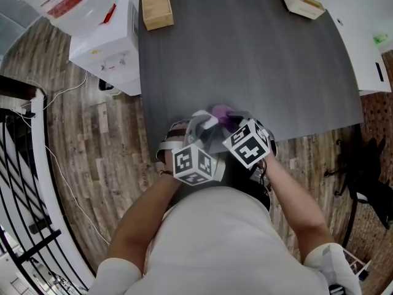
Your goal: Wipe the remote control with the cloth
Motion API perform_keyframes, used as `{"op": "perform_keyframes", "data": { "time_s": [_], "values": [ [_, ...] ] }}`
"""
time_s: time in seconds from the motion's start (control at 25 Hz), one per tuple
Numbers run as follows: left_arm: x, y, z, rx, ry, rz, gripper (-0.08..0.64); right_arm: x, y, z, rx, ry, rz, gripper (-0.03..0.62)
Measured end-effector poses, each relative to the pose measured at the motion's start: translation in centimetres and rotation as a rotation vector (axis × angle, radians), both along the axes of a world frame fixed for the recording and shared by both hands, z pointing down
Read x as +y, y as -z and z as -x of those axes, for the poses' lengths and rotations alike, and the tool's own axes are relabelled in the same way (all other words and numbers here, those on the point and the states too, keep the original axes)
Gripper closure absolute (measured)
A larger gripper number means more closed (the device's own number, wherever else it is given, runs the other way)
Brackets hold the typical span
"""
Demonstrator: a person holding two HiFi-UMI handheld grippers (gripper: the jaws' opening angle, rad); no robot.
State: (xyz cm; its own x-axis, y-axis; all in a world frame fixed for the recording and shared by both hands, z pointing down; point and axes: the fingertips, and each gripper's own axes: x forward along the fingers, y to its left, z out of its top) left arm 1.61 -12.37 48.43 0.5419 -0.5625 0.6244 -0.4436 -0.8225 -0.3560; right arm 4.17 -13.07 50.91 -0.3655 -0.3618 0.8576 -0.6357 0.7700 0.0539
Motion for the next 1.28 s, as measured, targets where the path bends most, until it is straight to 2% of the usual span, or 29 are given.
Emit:
{"op": "perform_keyframes", "data": {
  "time_s": [0.08,0.16,0.36,0.56,0.68,0.8,0.88,0.96,1.08,1.2,1.28],
  "values": [
    [-0.4,-0.1,-0.3,-0.014,-0.001,0.003,0.459,-0.7,1.0,-1.1,-0.019,-0.075,-0.028,0.49],
    [-0.8,0.0,-0.6,-0.021,0.0,0.006,0.459,-1.2,2.4,-1.6,-0.023,-0.106,-0.078,0.491],
    [-1.2,-0.1,-1.1,-0.03,0.009,0.022,0.459,-0.4,5.2,0.1,0.094,0.043,-0.24,0.491],
    [-1.4,0.3,-1.4,-0.014,0.028,0.04,0.459,0.9,6.3,1.9,0.166,0.187,-0.304,0.491],
    [-1.6,0.2,-1.2,0.017,0.053,0.078,0.459,1.0,6.5,2.5,0.1,0.197,-0.29,0.491],
    [-2.0,0.2,-0.3,0.065,0.095,0.11,0.459,1.1,7.3,3.6,-0.1,0.167,-0.208,0.491],
    [-2.4,0.4,1.0,0.158,0.168,0.146,0.459,1.1,8.5,4.4,-0.265,0.132,-0.159,0.491],
    [-3.1,0.7,2.9,0.319,0.293,0.209,0.459,0.1,9.1,3.8,-0.353,0.041,-0.153,0.491],
    [-4.1,0.4,7.3,0.578,0.529,0.321,0.459,-0.7,6.3,1.9,-0.316,-0.084,-0.121,0.491],
    [-3.6,-1.8,11.3,0.754,0.711,0.467,0.459,0.5,1.8,2.2,-0.224,-0.069,-0.051,0.491],
    [-2.3,-3.6,12.7,0.833,0.777,0.565,0.459,1.1,-0.3,3.0,-0.18,-0.041,-0.021,0.491]
  ]
}}
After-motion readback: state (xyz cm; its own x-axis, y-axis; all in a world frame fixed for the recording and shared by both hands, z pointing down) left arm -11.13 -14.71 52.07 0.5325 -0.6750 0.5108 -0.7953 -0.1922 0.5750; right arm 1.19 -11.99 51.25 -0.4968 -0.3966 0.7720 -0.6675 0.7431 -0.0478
